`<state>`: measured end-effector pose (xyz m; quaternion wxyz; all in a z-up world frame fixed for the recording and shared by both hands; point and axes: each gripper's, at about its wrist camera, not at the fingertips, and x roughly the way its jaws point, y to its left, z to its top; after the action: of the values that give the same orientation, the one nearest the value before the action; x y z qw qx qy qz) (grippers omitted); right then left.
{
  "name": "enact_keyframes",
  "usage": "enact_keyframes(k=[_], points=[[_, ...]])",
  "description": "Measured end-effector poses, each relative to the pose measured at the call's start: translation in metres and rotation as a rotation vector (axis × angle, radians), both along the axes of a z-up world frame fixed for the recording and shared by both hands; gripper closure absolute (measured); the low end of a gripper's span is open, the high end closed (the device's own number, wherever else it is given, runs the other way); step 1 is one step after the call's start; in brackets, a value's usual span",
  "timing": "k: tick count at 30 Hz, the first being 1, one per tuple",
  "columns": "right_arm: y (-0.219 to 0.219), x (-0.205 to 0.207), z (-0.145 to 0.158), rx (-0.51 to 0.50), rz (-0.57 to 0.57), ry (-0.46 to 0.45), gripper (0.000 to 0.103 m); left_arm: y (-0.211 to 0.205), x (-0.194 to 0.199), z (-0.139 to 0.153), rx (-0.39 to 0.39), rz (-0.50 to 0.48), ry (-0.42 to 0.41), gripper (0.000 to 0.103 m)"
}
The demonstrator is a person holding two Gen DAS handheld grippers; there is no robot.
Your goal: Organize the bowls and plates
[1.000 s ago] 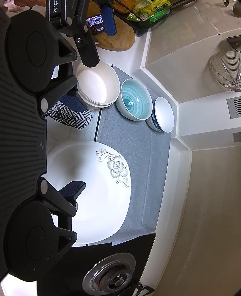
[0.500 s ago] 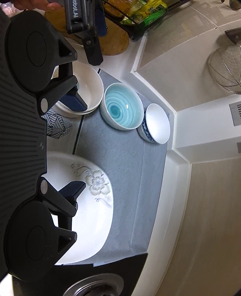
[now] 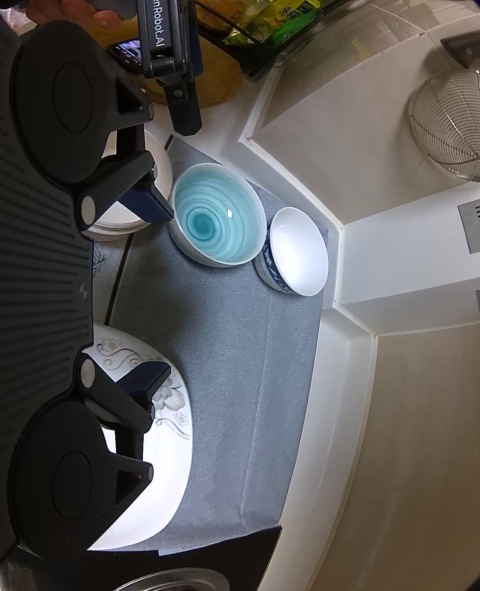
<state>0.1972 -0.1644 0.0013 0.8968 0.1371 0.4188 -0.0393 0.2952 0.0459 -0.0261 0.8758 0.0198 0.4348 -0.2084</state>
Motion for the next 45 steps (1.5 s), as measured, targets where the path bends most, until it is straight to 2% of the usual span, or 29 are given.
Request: enact_keyframes(k=[32,45], points=[[-0.002,0.072,-0.03,0.051,0.046,-0.012,0.019,-0.011,0.059,-0.037,0.089,0.074,0.117,0.0],[0.003,0.098,-0.039,0.063,0.073,-0.018,0.019,0.005,0.076,-0.046,0.061,0.105,0.16,0.0]])
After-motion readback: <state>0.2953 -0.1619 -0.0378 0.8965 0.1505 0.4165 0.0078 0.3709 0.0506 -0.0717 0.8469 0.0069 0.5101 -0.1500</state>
